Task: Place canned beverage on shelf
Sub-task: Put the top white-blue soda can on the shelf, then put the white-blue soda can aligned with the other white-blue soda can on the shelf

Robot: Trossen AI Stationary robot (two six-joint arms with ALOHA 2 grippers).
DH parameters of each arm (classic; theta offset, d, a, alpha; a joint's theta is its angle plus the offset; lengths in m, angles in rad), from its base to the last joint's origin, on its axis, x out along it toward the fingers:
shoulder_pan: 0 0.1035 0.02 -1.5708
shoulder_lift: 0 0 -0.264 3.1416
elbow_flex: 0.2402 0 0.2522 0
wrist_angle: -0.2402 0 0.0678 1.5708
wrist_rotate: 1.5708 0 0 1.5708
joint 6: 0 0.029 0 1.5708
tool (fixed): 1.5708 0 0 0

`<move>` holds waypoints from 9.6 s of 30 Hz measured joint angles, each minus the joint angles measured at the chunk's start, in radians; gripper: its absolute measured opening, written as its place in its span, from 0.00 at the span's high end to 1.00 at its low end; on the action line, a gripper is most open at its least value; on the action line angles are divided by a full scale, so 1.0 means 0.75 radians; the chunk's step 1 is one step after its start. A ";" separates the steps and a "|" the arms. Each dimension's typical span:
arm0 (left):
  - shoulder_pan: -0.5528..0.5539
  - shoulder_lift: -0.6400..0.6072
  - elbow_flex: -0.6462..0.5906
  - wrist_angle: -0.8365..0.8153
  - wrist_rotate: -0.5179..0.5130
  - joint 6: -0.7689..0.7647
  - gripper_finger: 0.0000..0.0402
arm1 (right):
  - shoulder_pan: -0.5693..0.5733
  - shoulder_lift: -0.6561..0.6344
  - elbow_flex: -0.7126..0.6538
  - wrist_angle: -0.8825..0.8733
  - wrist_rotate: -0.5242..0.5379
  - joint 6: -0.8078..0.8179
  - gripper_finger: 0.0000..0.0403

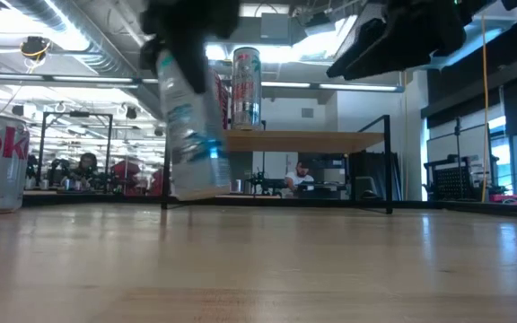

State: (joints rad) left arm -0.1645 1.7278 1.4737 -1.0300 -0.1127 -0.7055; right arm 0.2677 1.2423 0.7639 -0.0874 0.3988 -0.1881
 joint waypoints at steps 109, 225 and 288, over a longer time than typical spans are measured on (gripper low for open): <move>-0.341 -0.084 -0.843 1.117 -0.441 0.106 0.28 | 0.052 0.734 -0.029 1.214 -0.161 0.210 0.04; -0.490 0.054 -0.884 2.109 -0.660 0.245 0.28 | 0.426 -0.333 0.380 -1.269 -0.307 1.270 0.15; -0.578 0.191 -0.724 2.221 -0.605 0.327 0.28 | 1.301 0.051 0.381 -1.137 -0.629 3.112 0.15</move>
State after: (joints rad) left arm -0.5980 1.8709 0.9310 0.6357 -0.5661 -0.4603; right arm 1.2434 1.2804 1.0496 -0.9401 -0.0727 2.1457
